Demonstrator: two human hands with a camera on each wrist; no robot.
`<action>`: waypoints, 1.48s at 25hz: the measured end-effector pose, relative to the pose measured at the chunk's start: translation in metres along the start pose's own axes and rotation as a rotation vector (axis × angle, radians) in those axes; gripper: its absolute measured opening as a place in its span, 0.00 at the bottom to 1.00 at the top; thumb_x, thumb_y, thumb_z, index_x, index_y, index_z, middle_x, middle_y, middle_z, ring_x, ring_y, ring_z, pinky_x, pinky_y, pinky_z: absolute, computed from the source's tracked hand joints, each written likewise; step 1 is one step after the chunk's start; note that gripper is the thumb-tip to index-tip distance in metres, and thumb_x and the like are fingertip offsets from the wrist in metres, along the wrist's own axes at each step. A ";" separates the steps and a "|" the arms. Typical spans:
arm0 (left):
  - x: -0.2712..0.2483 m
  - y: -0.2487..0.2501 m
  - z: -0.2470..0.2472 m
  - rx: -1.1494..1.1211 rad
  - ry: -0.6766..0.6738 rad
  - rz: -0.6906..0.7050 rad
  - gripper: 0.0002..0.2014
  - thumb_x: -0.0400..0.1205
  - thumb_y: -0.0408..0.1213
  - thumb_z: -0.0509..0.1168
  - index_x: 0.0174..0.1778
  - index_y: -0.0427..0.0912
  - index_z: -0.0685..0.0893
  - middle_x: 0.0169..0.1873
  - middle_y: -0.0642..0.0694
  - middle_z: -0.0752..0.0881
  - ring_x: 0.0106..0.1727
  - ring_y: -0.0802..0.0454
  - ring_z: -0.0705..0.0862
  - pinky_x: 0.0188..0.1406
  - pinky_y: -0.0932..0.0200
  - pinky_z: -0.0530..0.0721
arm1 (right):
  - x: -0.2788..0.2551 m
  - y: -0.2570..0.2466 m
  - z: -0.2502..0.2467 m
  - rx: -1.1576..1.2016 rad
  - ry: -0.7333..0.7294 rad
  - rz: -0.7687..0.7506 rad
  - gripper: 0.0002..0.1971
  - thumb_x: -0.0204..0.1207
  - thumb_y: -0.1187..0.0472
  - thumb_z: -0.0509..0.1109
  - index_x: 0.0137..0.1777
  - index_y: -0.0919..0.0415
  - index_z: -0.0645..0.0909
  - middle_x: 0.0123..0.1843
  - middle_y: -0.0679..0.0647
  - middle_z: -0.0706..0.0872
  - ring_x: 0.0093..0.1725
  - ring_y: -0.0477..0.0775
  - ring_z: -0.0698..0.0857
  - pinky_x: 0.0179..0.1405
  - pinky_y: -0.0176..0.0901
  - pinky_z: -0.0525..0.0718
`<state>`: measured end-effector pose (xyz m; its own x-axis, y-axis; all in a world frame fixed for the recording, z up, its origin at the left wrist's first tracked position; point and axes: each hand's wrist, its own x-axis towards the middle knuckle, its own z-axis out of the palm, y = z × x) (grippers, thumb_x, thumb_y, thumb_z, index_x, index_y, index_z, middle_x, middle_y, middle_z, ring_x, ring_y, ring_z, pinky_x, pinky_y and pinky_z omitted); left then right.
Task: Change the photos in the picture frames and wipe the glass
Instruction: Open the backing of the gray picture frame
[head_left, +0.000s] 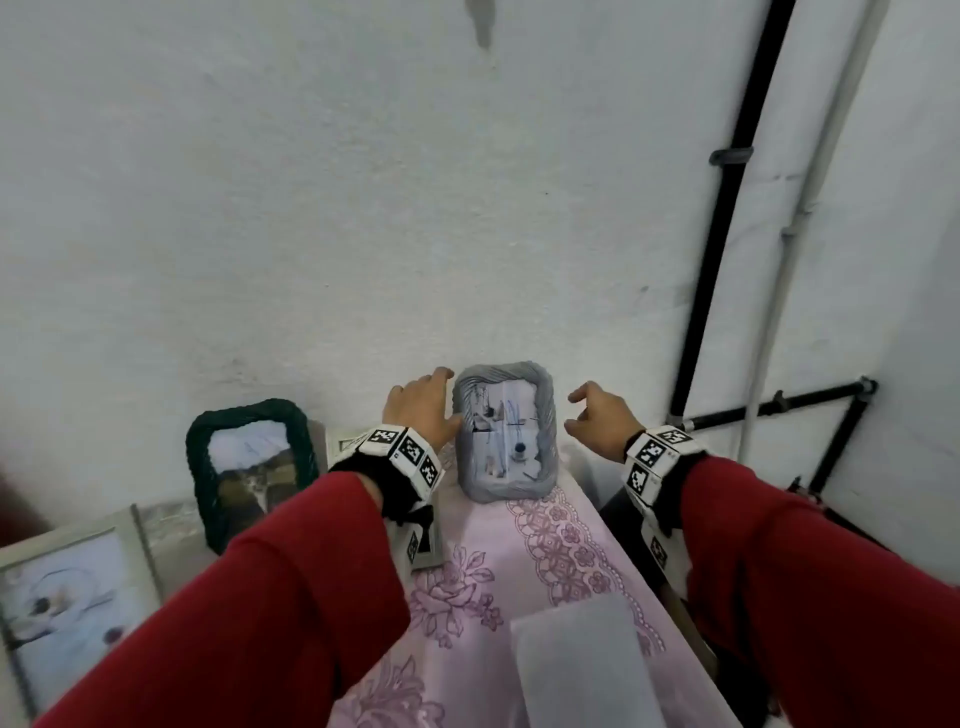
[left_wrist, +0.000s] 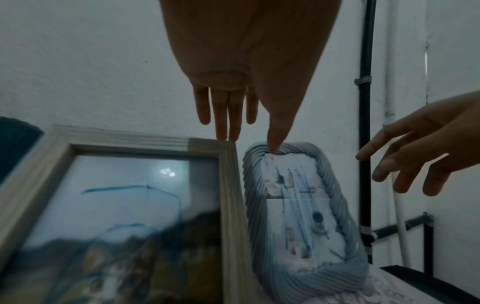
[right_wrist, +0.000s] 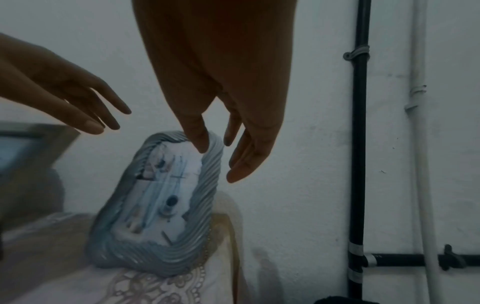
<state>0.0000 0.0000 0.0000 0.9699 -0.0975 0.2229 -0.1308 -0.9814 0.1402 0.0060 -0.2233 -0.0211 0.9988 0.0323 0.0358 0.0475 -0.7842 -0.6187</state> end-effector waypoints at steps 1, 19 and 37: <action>0.007 0.000 0.004 0.021 -0.027 -0.018 0.31 0.79 0.46 0.65 0.76 0.43 0.63 0.67 0.40 0.79 0.68 0.41 0.77 0.67 0.49 0.68 | 0.008 0.004 0.004 -0.010 0.015 -0.004 0.23 0.76 0.64 0.68 0.69 0.68 0.69 0.62 0.68 0.81 0.63 0.64 0.79 0.59 0.47 0.75; 0.007 0.019 -0.010 -0.453 0.235 0.049 0.28 0.73 0.38 0.72 0.67 0.44 0.70 0.57 0.44 0.82 0.62 0.46 0.79 0.62 0.49 0.70 | 0.013 -0.021 -0.017 0.418 0.298 -0.092 0.17 0.75 0.73 0.65 0.62 0.67 0.68 0.28 0.50 0.75 0.40 0.54 0.78 0.44 0.42 0.74; -0.195 0.009 -0.124 -1.113 0.273 0.279 0.30 0.85 0.38 0.57 0.77 0.68 0.51 0.72 0.45 0.75 0.68 0.51 0.80 0.67 0.45 0.80 | -0.172 -0.131 -0.060 0.838 0.231 -0.318 0.14 0.82 0.71 0.58 0.65 0.58 0.67 0.39 0.55 0.80 0.35 0.43 0.82 0.29 0.29 0.80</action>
<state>-0.2163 0.0310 0.0776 0.8209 -0.1147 0.5594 -0.5696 -0.2341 0.7879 -0.1725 -0.1633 0.1008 0.9157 -0.0264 0.4009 0.3993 -0.0525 -0.9153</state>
